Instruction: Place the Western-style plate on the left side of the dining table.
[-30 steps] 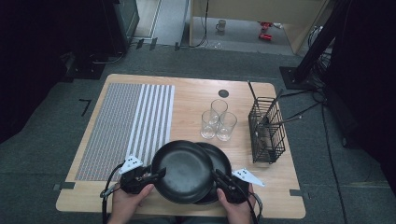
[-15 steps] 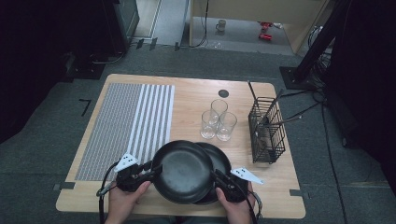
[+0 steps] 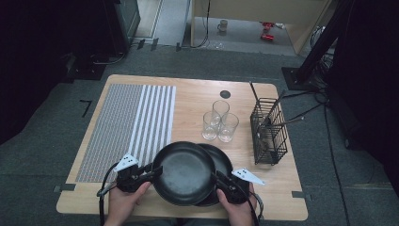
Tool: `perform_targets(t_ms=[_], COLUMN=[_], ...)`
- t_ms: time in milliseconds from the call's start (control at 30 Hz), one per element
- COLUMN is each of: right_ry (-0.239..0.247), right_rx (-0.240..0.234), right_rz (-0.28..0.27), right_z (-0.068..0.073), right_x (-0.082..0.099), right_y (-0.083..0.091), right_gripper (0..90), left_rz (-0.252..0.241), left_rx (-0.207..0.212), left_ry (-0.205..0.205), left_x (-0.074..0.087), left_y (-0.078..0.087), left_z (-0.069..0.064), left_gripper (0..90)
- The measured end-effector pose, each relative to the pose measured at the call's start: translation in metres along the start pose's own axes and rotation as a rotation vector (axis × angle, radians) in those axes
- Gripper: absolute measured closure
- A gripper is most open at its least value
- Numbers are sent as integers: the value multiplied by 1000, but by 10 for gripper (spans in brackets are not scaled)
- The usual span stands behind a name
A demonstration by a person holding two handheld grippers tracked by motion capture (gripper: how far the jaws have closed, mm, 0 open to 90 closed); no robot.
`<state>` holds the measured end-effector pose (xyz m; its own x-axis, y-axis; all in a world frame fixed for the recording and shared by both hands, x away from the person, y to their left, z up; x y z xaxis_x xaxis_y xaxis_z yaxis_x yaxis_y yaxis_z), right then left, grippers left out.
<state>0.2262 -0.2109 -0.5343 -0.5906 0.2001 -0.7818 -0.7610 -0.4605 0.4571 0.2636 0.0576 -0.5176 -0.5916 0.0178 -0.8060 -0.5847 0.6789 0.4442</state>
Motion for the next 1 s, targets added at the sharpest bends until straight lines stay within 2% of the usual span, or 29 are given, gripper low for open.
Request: perform_targets(t_ms=[367,533,667,1000], right_ry=[4,-38,-47,-142], right_rx=[22,9,16,19], right_rz=[-6,-7,-18,-41], right_z=[4,7,9,12], right_x=[-2,-4,-4,-7], right_y=[-3,-5,-6,-4], right_gripper=[697,692,695,746], left_rz=[3,12,15,23], left_rx=[17,21,25,33], left_ry=[8,13,21,69], left_x=[1,1,1,4], left_y=[0,0,0,-1], left_z=[3,6,7,9], left_gripper=[648,653,662,669])
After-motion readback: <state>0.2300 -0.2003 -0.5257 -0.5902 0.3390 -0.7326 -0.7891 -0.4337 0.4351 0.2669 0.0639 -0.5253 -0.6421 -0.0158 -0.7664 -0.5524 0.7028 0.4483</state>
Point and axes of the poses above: each handheld gripper's, and its own axes: y roughly backward along the jaws, x roughly out of its underside, z roughly to its left, the point moved 6 cm from there along -y, roughly forward along the jaws, and after that the axes turned 5 degrees about -z, right-handed, at the moved point
